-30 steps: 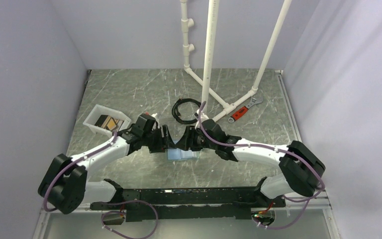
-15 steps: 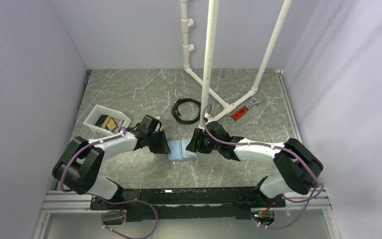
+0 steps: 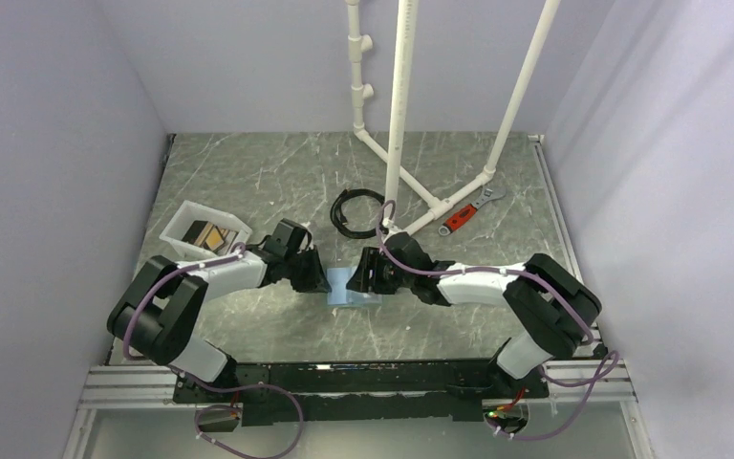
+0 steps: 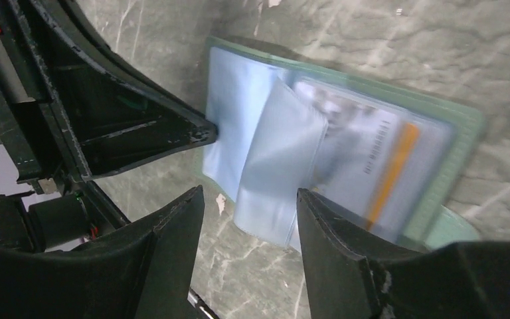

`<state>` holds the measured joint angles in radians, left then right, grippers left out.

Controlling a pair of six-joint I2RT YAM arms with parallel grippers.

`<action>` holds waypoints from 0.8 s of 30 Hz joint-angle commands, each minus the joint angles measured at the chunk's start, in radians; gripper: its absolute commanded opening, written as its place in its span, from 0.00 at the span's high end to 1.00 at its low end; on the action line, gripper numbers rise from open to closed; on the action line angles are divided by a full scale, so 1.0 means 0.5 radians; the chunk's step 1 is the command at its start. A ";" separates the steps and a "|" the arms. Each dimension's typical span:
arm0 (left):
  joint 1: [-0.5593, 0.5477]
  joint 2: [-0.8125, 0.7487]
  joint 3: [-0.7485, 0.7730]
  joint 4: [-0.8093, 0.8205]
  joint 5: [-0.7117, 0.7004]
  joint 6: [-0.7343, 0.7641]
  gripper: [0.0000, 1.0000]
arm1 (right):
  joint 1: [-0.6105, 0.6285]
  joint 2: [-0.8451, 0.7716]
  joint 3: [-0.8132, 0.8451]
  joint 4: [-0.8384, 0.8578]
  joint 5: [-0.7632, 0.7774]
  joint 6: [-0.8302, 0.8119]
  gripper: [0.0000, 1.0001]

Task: Put the credit cards into the card holder
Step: Open the card holder at the center of the board.

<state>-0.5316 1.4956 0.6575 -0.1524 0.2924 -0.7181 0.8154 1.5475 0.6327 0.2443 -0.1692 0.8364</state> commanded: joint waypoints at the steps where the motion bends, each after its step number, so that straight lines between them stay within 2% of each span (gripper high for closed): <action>1: -0.014 0.096 -0.006 0.238 0.163 -0.033 0.90 | 0.031 0.127 0.143 0.082 -0.088 -0.032 0.43; 6: -0.017 0.121 -0.031 0.366 0.243 -0.066 0.91 | 0.081 0.154 0.245 0.179 -0.129 -0.002 0.41; 17: -0.090 0.241 -0.056 0.697 0.578 -0.079 0.91 | 0.143 0.049 0.125 0.186 0.000 -0.004 0.37; 22: -0.115 0.258 -0.085 0.767 0.567 -0.141 0.92 | 0.143 -0.093 0.099 0.014 0.051 -0.078 0.36; 24: -0.115 0.241 -0.080 0.722 0.538 -0.115 0.92 | 0.140 -0.228 0.061 -0.129 0.164 -0.116 0.32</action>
<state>-0.5610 1.6230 0.6216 0.1623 0.5140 -0.7586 0.8799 1.5524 0.6758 0.2340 -0.1726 0.8192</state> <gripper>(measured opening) 0.087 0.652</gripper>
